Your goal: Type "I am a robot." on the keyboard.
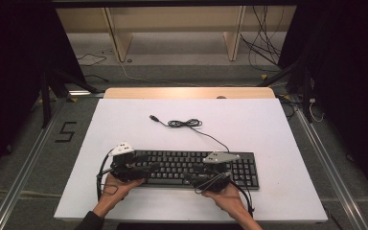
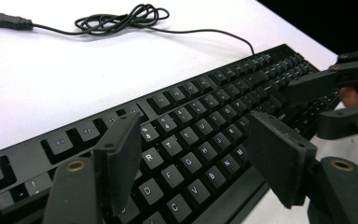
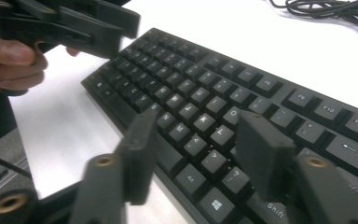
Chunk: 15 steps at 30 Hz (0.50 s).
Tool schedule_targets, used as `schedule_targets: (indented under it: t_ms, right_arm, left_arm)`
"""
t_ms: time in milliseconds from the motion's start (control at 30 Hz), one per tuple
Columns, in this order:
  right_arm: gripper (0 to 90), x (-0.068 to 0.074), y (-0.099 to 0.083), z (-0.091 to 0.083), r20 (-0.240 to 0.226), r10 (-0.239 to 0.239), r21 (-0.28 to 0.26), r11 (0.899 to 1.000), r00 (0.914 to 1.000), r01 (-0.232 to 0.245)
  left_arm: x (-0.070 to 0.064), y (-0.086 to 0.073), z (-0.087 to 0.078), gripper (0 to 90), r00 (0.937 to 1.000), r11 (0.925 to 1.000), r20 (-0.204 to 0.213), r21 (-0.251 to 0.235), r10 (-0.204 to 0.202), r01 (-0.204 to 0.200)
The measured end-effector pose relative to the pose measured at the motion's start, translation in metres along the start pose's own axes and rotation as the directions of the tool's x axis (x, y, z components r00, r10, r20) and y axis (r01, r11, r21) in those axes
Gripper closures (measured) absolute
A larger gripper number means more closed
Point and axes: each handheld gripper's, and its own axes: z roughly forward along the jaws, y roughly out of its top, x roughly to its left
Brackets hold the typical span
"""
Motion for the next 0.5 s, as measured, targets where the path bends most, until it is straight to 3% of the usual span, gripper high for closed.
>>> schedule_targets:
  t_ms: [300,500]
  right_arm:
    - [80.8,-0.003,-0.002,0.003,0.031,-0.002,0.027,1.000,0.9995,0.001]
    - [89.4,-0.005,-0.004,0.006,0.045,-0.001,0.050,0.999,0.9990,-0.001]
  left_arm:
    - [0.000,-0.007,-0.014,31.6,0.9999,0.9988,0.012,-0.047,0.010,-0.009]
    - [-0.002,-0.011,-0.020,30.7,0.9997,0.9980,0.011,-0.059,0.023,-0.022]
